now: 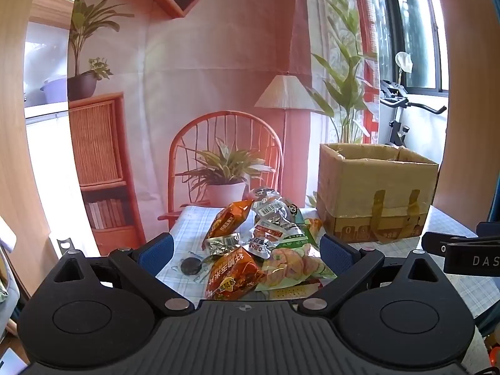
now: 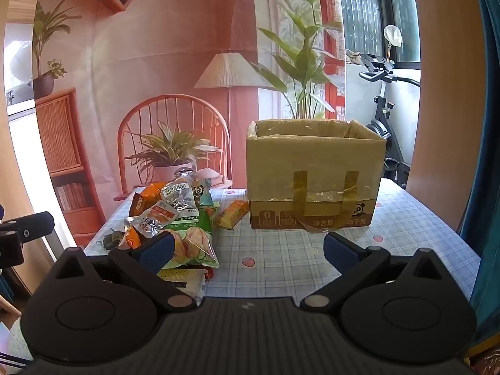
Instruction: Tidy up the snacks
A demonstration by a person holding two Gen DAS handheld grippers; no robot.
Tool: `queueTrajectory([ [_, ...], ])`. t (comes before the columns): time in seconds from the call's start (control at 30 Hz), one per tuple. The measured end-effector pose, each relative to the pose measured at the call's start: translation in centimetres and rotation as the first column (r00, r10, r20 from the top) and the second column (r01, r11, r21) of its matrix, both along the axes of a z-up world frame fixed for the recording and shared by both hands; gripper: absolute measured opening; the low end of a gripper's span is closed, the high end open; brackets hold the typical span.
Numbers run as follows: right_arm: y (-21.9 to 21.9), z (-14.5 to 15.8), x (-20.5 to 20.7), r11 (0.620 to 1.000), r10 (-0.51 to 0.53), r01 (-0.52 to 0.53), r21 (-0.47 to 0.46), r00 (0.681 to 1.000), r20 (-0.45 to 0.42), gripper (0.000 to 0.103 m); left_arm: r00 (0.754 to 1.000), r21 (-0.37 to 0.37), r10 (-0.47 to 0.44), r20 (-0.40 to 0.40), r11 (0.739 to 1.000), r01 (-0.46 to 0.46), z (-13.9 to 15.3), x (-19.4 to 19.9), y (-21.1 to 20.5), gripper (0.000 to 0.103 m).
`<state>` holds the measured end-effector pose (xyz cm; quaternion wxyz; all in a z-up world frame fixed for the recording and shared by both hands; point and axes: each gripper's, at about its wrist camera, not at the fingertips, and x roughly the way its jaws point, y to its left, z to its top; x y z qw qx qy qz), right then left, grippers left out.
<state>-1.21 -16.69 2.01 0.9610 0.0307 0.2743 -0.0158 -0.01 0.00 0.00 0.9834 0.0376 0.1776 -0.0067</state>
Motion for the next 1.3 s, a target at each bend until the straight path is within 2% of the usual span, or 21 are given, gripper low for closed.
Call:
queueTrajectory([
  [1.3, 0.06, 0.02, -0.12, 1.000, -0.002, 0.002, 0.001, 1.000, -0.008, 0.103, 1.000, 0.003, -0.003, -0.003, 1.000, 0.003, -0.15, -0.01, 0.04, 0.101],
])
